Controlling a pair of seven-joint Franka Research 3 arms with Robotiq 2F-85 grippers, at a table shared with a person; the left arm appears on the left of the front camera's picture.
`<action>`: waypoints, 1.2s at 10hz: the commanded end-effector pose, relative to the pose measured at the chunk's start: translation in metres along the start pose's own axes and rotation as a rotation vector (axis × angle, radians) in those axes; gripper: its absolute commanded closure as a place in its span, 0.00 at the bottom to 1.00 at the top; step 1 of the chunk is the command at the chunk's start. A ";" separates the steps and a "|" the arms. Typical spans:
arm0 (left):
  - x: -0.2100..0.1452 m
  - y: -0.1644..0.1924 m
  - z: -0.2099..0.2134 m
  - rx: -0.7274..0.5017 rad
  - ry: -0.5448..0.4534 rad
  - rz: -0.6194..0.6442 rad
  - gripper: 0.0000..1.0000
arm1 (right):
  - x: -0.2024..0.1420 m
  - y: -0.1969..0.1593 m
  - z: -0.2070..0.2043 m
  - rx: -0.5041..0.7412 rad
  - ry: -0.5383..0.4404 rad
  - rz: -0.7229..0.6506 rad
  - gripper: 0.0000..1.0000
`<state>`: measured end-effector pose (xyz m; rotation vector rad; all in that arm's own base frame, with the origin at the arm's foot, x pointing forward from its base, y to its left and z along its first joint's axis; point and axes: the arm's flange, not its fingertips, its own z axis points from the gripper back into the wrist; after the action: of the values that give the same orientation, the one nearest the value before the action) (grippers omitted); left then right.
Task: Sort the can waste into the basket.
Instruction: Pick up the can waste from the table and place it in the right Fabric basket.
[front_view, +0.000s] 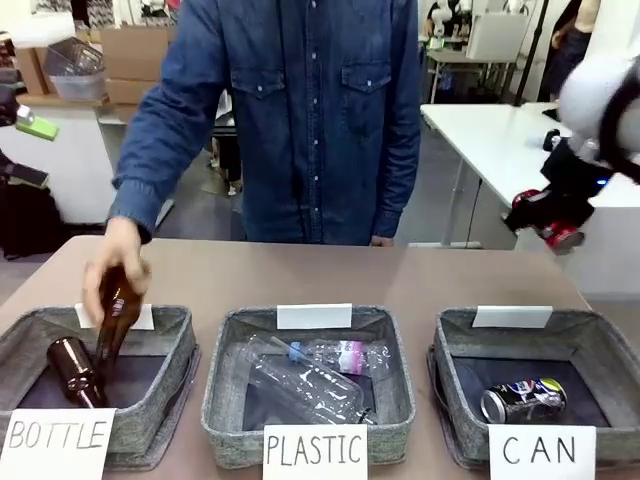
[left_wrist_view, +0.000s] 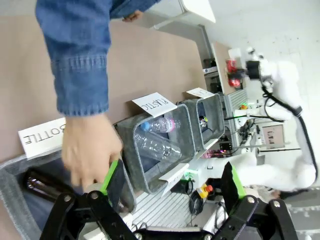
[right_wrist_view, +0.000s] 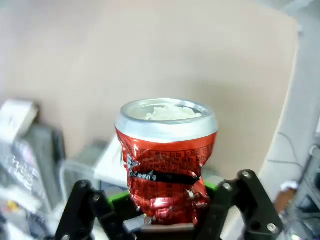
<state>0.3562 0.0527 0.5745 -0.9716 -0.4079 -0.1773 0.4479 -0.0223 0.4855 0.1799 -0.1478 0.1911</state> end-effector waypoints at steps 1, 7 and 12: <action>0.000 0.000 0.001 -0.008 0.003 -0.014 0.00 | -0.071 0.015 0.030 -0.033 0.026 0.281 0.92; 0.000 0.000 0.001 -0.008 0.003 -0.014 0.00 | -0.140 0.069 0.006 0.016 0.185 1.320 0.92; 0.000 0.000 0.001 -0.008 0.003 -0.014 0.00 | -0.133 0.067 0.004 0.098 0.199 1.335 0.92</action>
<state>0.3564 0.0532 0.5739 -0.9715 -0.4065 -0.1754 0.3028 0.0215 0.4761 0.1181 -0.0341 1.5174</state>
